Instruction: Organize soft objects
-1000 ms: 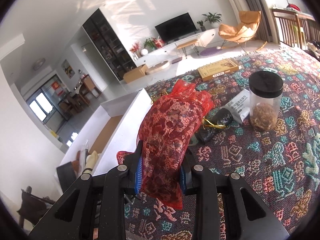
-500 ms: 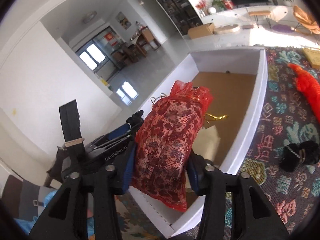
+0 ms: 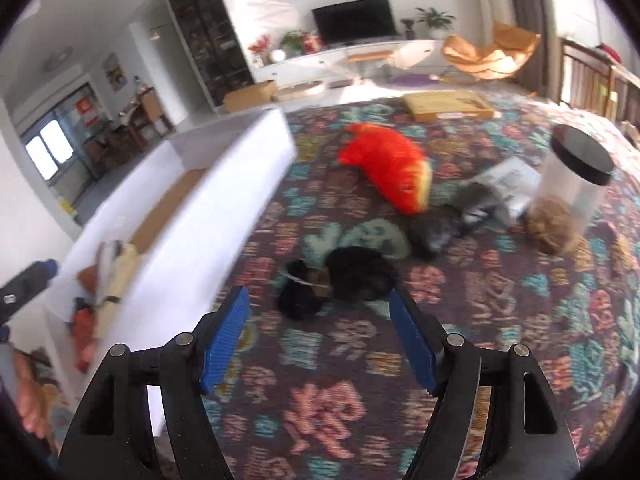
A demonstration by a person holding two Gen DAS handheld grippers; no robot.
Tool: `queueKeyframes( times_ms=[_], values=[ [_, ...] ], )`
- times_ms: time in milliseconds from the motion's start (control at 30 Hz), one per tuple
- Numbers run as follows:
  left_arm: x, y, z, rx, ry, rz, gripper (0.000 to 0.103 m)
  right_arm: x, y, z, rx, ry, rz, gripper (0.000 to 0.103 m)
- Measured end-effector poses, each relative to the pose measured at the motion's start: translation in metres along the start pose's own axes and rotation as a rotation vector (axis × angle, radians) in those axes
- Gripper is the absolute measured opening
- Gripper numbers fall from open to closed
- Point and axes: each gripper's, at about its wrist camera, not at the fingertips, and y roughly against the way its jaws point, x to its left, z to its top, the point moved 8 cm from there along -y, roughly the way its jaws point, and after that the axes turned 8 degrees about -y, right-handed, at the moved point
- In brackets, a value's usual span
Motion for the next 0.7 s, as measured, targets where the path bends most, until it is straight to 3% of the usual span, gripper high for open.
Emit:
queueKeyframes(
  times_ms=[100,167,233,333,467,567,700],
  values=[
    [-0.075,-0.033,-0.019,0.075,-0.118,-0.113,0.103,-0.089,-0.017,-0.008,0.014,-0.096,-0.191,0.076],
    [-0.101,-0.069,-0.041,0.154,-0.15,-0.131,0.103,-0.127,-0.017,-0.016,-0.003,-0.139,-0.271,0.076],
    [-0.111,-0.107,-0.062,0.237,-0.147,-0.108,0.103,-0.149,-0.014,-0.017,-0.001,-0.25,-0.261,0.077],
    [-0.113,-0.149,-0.079,0.283,-0.166,-0.03,0.102,-0.158,-0.008,-0.012,-0.04,-0.264,-0.302,0.076],
    [-0.104,-0.178,-0.08,0.298,-0.219,0.078,0.103,-0.148,-0.024,-0.012,0.006,-0.209,-0.34,0.076],
    [-0.096,-0.191,-0.069,0.295,-0.221,0.113,0.103,-0.144,-0.024,-0.012,0.002,-0.186,-0.356,0.078],
    [-0.088,-0.209,-0.056,0.276,-0.185,0.102,0.103,-0.148,-0.024,-0.013,0.002,-0.205,-0.343,0.082]
  ],
)
